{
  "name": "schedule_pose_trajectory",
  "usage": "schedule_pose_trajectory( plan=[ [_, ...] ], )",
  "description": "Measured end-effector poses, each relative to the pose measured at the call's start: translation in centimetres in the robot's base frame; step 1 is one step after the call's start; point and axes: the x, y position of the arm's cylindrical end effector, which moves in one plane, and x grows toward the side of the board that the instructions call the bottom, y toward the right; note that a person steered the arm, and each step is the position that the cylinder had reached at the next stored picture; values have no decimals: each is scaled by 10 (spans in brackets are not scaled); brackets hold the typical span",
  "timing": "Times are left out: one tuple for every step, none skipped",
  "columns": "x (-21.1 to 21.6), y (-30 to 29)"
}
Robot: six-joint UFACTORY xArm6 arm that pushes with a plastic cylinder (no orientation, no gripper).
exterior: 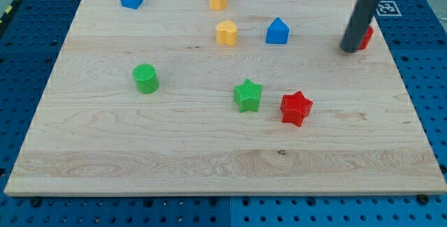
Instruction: Push the red circle to the top right of the board
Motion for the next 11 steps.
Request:
schedule_pose_trajectory(
  plan=[
    [15,-8],
    [30,-7],
    [30,25],
    [29,54],
    [16,42],
    [-7,20],
    [-26,18],
    [-46,19],
    [-58,19],
    [-87,19],
    [-97,12]
  ],
)
